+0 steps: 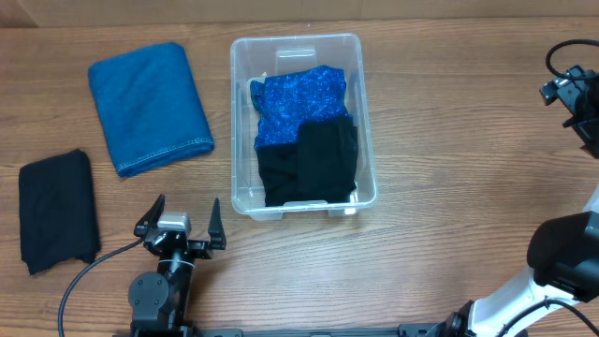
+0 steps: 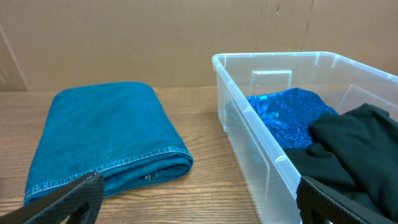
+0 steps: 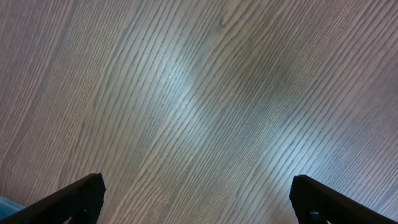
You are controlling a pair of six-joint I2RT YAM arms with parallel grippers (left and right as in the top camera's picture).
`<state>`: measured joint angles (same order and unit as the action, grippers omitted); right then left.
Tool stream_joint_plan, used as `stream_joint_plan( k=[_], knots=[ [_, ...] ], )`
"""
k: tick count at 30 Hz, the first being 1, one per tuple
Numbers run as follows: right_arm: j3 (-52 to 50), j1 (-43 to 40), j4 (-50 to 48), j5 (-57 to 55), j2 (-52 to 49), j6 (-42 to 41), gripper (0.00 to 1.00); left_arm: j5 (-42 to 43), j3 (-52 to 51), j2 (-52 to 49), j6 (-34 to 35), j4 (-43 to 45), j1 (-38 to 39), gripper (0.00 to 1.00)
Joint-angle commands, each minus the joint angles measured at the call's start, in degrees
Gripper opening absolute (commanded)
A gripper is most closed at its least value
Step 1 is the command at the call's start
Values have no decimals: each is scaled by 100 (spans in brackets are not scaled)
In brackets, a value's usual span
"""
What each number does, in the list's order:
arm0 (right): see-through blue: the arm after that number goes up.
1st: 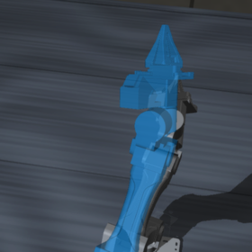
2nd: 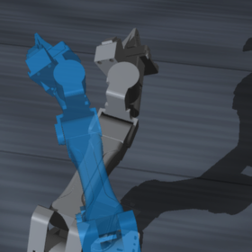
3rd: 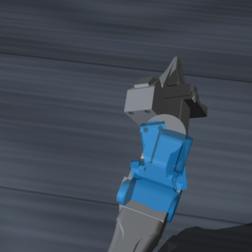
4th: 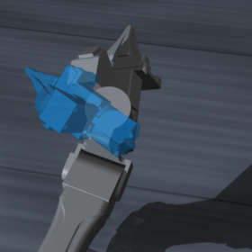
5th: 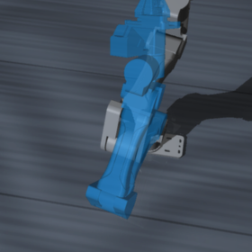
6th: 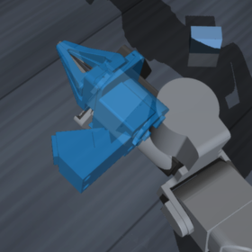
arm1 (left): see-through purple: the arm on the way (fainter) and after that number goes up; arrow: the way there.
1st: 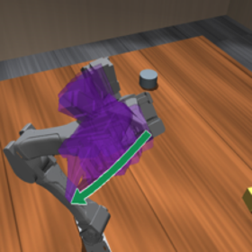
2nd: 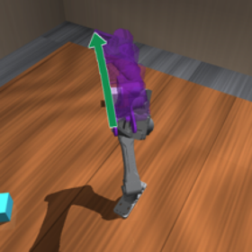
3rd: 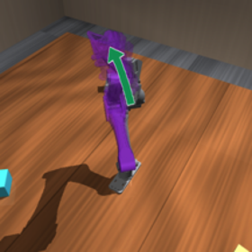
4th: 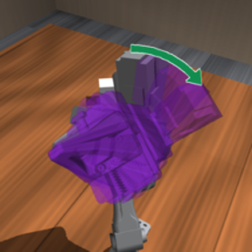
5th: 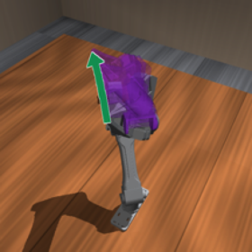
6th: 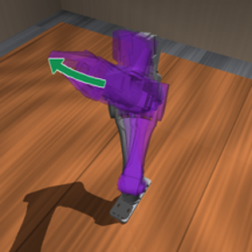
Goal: Pack container
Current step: 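Reach the left gripper to the black cloth at the far left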
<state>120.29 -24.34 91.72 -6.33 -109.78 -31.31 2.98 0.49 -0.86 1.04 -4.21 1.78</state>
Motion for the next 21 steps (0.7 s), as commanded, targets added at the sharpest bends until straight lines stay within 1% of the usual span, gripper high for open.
stream_joint_plan(
  k=[1,7,8,10,11,14,15,17,19,21],
  knots=[
    [-24,-11,-13,-2,37,-26,100,0,-22,50,-107,2,11,100],
    [-24,-11,-13,-2,37,-26,100,-13,-22,50,-103,4,11,100],
    [-24,-11,-13,-2,37,-26,100,317,-22,50,55,39,13,100],
    [-24,-11,-13,-2,37,-26,100,463,-22,50,190,199,13,100],
    [-22,-11,-13,-2,37,-26,100,584,-22,50,247,356,13,100],
    [-22,-11,-13,-2,37,-26,100,1766,2,50,262,1493,11,100],
    [-24,-11,-13,-2,37,-26,100,1753,118,50,260,1816,11,100],
    [-24,-11,-13,-2,37,-26,100,1462,492,48,181,1641,11,100],
    [-24,-11,-13,-2,37,-26,100,1110,1045,-9,-31,1032,9,100],
    [-22,-11,-13,-2,37,-26,100,680,1860,-332,-343,39,9,100]
  ],
)
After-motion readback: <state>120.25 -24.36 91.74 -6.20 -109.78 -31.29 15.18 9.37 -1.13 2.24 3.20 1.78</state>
